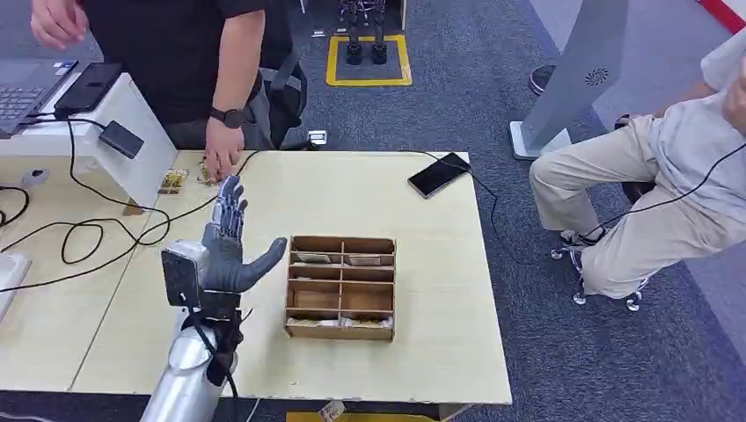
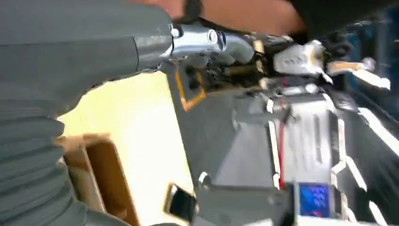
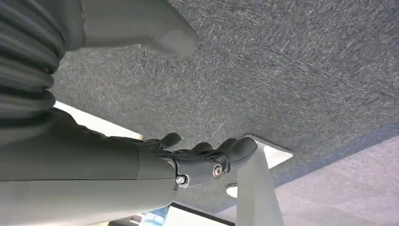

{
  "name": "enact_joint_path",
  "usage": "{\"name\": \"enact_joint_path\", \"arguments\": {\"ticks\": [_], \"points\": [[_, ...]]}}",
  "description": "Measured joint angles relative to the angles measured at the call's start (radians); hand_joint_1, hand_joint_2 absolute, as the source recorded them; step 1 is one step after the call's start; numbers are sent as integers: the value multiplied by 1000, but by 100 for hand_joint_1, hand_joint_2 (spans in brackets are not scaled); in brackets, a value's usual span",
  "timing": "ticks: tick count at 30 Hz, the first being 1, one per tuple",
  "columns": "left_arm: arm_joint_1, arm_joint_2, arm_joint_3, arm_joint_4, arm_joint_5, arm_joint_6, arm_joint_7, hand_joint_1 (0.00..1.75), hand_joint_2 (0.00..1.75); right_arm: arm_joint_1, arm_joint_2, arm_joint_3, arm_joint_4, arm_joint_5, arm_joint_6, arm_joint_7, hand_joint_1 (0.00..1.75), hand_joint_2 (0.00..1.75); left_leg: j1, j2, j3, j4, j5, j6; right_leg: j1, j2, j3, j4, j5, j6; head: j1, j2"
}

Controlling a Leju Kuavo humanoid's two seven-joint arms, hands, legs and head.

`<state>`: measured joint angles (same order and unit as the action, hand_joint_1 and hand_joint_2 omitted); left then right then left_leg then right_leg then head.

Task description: Pass the card to the sensor for recognition and then transmit it.

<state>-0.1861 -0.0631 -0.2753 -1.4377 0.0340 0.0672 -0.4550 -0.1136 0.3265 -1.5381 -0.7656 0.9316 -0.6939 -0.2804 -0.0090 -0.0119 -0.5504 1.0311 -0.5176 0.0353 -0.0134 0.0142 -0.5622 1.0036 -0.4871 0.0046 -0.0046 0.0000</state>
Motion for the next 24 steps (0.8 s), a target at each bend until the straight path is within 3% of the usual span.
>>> {"name": "enact_joint_path", "arguments": {"ticks": [4, 8, 11, 18, 20, 24], "points": [[48, 25, -63, -62, -10, -13, -27, 0, 175, 1, 0, 0, -6, 0, 0, 6, 0, 175, 0, 0, 0, 0, 0, 0, 0, 0, 0, 0, 0, 0, 0, 0], [65, 39, -88, -91, -11, -14, -27, 0, 175, 1, 0, 0, -8, 0, 0, 8, 0, 175, 0, 0, 0, 0, 0, 0, 0, 0, 0, 0, 0, 0, 0, 0], [70, 46, -107, -105, -29, -35, -59, 0, 175, 1, 0, 0, -11, 4, 0, 9, 0, 175, 0, 0, 0, 0, 0, 0, 0, 0, 0, 0, 0, 0, 0, 0], [73, 85, -213, -111, -129, -105, -129, 0, 175, 1, 0, 0, -11, 24, 0, -1, 0, 175, 0, 0, 0, 0, 0, 0, 0, 0, 0, 0, 0, 0, 0, 0], [72, 93, -228, -108, -145, -110, -136, 0, 175, 1, 0, 0, -11, 29, 0, -1, 0, 175, 0, 0, 0, 0, 0, 0, 0, 0, 0, 0, 0, 0, 0, 0], [55, 111, -266, -82, -286, -75, -120, 0, 175, 1, 0, 0, -11, 45, 0, 3, 0, 175, 0, 0, 0, 0, 0, 0, 0, 0, 0, 0, 0, 0, 0, 0]]}}
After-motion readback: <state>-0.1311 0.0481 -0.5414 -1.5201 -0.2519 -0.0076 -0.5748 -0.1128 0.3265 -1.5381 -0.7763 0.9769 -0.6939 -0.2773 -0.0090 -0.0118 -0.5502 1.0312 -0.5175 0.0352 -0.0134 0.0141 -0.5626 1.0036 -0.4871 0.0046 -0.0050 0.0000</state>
